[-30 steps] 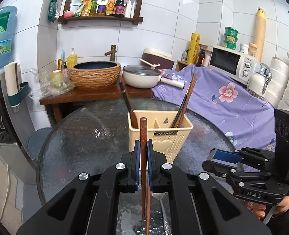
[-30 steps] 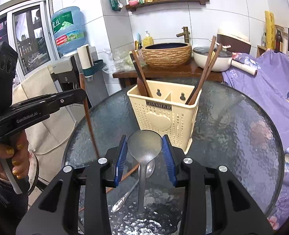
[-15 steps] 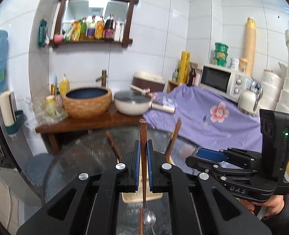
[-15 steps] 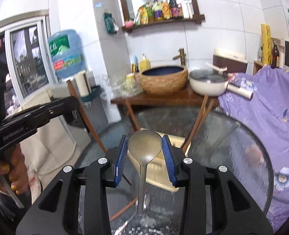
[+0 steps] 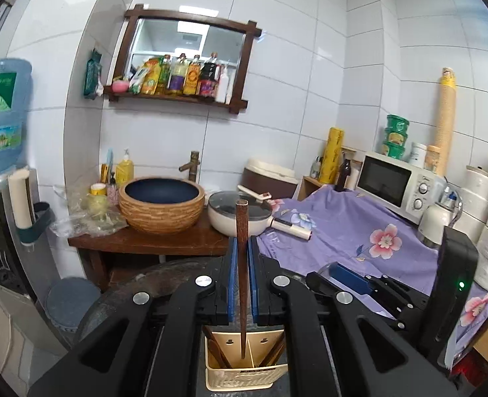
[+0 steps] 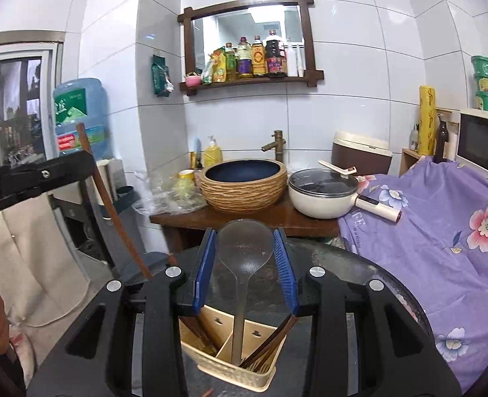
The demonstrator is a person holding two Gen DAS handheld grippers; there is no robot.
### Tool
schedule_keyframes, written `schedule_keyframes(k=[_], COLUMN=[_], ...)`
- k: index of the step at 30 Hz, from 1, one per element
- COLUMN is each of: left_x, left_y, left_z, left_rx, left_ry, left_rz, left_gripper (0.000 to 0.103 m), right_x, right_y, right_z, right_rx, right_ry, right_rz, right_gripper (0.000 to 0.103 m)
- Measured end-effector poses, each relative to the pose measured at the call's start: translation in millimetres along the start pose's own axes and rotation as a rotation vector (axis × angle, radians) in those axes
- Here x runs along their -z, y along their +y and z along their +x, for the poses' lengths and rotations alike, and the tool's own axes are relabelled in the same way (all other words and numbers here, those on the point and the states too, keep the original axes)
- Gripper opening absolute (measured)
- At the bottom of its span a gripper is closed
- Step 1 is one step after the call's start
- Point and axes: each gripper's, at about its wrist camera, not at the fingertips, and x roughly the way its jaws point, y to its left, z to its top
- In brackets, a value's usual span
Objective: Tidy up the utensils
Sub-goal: 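Lift the chopstick and clear spoon and carry both above the holder, then open both tools to drop the chopstick and spoon into the holder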
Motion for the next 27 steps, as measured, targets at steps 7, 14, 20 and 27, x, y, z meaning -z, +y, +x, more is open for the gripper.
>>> schedule_keyframes(k=[7,14,20,27], left_x=[40,79,103,108], left_y=[11,12,16,14], left_z=[37,59,71,72], left_rx=[-0.047,-0.039,-0.038,-0.041], left_ry=[0.055,0.138,0.193,0.196], left_rz=[-0.009,0.005,0.004,0.024], left_gripper=[0.006,0.006,0.006,0.006], right_x=[44,81,102,117], right_y=[-7,-15,-18,-18], right_z=[27,44,50,55], right_rx=[0.028,0.038,0.041,0.044], right_ry=[0.042,0.111,0.147,0.18], right_rz=[0.003,0.012,0.014,0.001], right_gripper=[0.037,0.037,0.037,0.037])
